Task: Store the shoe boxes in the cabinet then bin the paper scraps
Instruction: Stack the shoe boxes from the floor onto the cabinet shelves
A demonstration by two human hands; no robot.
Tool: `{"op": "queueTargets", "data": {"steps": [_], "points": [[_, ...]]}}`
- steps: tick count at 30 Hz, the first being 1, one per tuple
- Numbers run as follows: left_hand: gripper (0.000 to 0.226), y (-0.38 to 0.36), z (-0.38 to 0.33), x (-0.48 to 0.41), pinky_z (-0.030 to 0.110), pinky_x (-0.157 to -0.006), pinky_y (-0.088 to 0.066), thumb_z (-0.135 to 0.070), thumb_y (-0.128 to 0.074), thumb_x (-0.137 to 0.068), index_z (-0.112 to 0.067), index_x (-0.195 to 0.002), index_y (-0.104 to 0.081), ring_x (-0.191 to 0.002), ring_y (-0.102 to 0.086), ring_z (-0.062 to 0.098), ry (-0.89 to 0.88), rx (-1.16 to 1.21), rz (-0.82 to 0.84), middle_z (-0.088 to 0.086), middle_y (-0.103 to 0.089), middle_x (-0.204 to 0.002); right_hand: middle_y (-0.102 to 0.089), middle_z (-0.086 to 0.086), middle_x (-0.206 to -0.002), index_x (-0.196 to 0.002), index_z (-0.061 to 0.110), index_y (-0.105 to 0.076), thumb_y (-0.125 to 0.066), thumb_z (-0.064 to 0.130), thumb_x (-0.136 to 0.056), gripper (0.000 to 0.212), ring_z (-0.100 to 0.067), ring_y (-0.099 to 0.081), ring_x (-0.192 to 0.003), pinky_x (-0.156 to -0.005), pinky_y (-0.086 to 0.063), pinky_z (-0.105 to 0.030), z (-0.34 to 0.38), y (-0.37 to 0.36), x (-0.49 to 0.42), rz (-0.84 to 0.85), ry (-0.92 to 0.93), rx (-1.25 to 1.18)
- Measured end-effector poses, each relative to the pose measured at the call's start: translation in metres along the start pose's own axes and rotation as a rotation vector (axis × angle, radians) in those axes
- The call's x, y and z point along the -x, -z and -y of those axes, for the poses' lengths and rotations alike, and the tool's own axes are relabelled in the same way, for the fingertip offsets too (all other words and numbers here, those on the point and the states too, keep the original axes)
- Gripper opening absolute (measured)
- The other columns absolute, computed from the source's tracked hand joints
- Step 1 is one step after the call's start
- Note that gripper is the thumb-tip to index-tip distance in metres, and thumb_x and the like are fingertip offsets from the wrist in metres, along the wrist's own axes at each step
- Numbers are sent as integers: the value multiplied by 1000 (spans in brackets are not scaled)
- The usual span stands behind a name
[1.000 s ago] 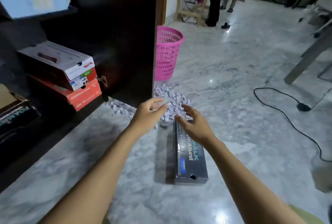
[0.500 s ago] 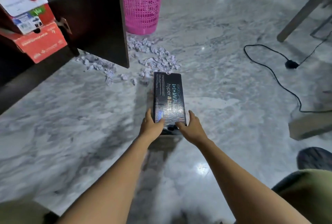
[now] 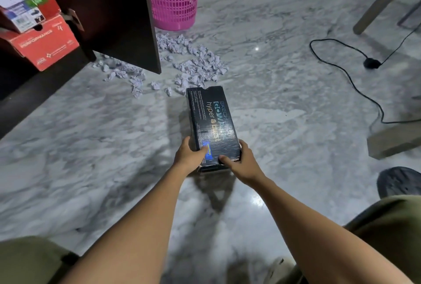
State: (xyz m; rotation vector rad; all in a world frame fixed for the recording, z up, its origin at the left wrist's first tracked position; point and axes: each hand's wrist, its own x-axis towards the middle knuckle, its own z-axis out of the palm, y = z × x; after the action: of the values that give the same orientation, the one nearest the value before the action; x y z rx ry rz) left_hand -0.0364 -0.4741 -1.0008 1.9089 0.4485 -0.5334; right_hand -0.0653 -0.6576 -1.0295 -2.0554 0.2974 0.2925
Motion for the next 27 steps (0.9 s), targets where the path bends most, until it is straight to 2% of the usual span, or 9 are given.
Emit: {"op": "queueTargets", "data": {"steps": [3, 6, 10, 13, 16, 19, 23, 25, 27], "points": [[78, -1, 3, -7, 31, -90, -48, -31, -65, -89, -28, -152, -19, -114, -59, 19, 16, 60, 59, -2, -55, -135, -65, 9, -122, -136, 20, -45, -79, 16, -84, 62, 1, -65, -106, -83, -48, -11, -2, 0, 6, 21, 67, -61], [90, -1, 7, -12, 27, -63, -50, -30, -66, -90, -39, -152, -2, -105, -65, 19, 52, 129, 122, 0, -60, -132, -62, 16, -125, -135, 33, -41, -77, 17, -85, 65, 5, -62, -109, -84, -45, -7, -4, 3, 8, 75, 85, -49], [101, 1, 13, -20, 22, -51, -48, -36, -70, -85, -51, -146, 8, -102, -67, 20, 62, 139, 130, 2, -54, -141, -63, 23, -119, -132, 41, -38, -78, 26, -83, 66, 13, -61, -101, -77, -43, -3, -2, 2, 7, 75, 48, -23], [101, 2, 12, -19, 35, -68, -59, -29, -71, -86, -52, -146, 7, -98, -69, 19, 57, 155, 148, 3, -58, -135, -65, 17, -117, -138, 35, -39, -76, 28, -81, 68, 12, -60, -98, -72, -43, -4, 2, 0, 5, 77, 35, 8], [98, 8, 13, -13, 36, -76, -58, -27, -69, -88, -52, -148, 4, -99, -69, 19, 28, 134, 108, 2, -64, -127, -65, 15, -116, -140, 34, -38, -71, 25, -82, 67, 11, -60, -98, -72, -43, -8, 10, -3, 3, 102, 62, 65], [101, 22, 16, -10, 40, -94, -49, -39, -72, -81, -56, -146, 3, -112, -64, 21, 2, 116, 35, 1, -62, -131, -65, 10, -121, -141, 33, -39, -71, 27, -81, 69, -3, -63, -105, -81, -47, -15, 24, -7, -5, 118, 108, 60], [103, 43, 10, -4, 44, -97, -49, -47, -73, -77, -54, -146, 2, -114, -63, 26, -34, 121, -58, 4, -62, -131, -67, 10, -119, -137, 35, -45, -72, 32, -76, 67, -10, -65, -106, -91, -54, -33, 48, -11, -16, 100, 192, 50], [101, 53, 2, 1, 44, -100, -47, -46, -74, -78, -49, -149, -2, -116, -61, 29, -76, 148, -97, 9, -61, -132, -68, 11, -118, -135, 36, -47, -73, 33, -73, 67, -10, -66, -104, -87, -57, -35, 62, -10, -20, 86, 232, 47], [101, 64, -4, 7, 42, -99, -47, -47, -75, -77, -48, -150, -5, -118, -59, 30, -102, 173, -123, 9, -62, -131, -68, 11, -116, -135, 34, -50, -74, 31, -73, 67, -7, -66, -101, -80, -57, -29, 77, -8, -22, 71, 272, 47]]}}
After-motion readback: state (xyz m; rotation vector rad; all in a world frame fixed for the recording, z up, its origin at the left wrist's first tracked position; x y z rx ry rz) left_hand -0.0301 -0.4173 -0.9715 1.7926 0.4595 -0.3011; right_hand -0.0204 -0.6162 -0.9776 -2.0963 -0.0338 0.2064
